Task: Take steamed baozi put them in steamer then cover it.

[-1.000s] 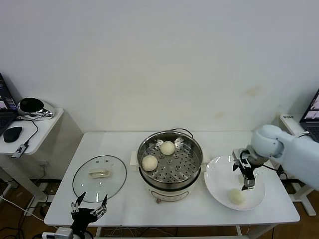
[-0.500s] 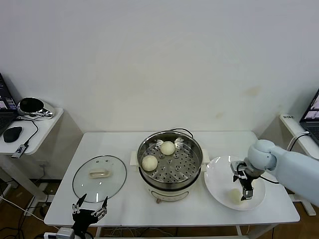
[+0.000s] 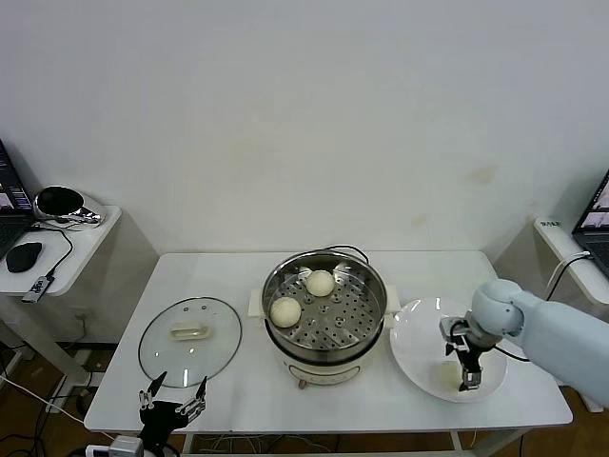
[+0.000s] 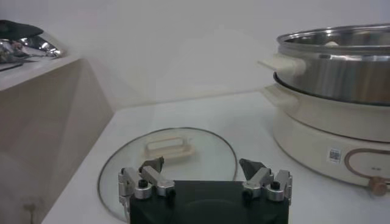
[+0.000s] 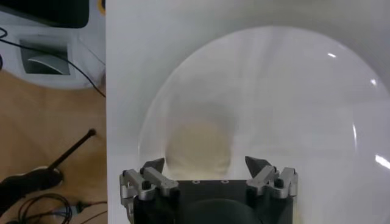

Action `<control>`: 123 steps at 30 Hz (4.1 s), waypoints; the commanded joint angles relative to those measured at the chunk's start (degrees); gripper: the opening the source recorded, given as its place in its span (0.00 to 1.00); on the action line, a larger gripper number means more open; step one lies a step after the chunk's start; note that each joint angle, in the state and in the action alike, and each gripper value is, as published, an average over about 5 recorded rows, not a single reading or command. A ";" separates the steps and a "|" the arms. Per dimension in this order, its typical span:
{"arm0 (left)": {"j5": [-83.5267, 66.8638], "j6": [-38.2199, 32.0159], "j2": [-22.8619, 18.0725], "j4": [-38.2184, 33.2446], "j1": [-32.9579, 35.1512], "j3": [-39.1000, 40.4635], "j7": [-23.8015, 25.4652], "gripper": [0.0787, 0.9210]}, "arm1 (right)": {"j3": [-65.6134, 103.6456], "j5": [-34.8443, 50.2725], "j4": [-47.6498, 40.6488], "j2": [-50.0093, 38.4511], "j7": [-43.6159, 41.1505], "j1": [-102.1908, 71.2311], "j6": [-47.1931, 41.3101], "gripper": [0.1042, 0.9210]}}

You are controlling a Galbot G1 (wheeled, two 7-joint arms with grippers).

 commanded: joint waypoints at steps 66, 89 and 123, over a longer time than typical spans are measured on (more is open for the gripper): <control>-0.30 -0.67 -2.07 -1.89 -0.63 -0.30 -1.24 0.88 | -15.16 -3.44 -7.97 29.56 2.40 38.29 68.98 0.66; -0.92 -0.63 -2.51 -2.18 -0.47 -1.03 -1.13 0.88 | -22.33 -1.30 0.48 30.66 4.51 35.96 70.69 0.66; -1.98 -0.65 -2.55 -1.66 -0.76 -1.27 -1.08 0.88 | -25.48 -7.30 0.14 31.89 7.71 33.87 68.57 0.71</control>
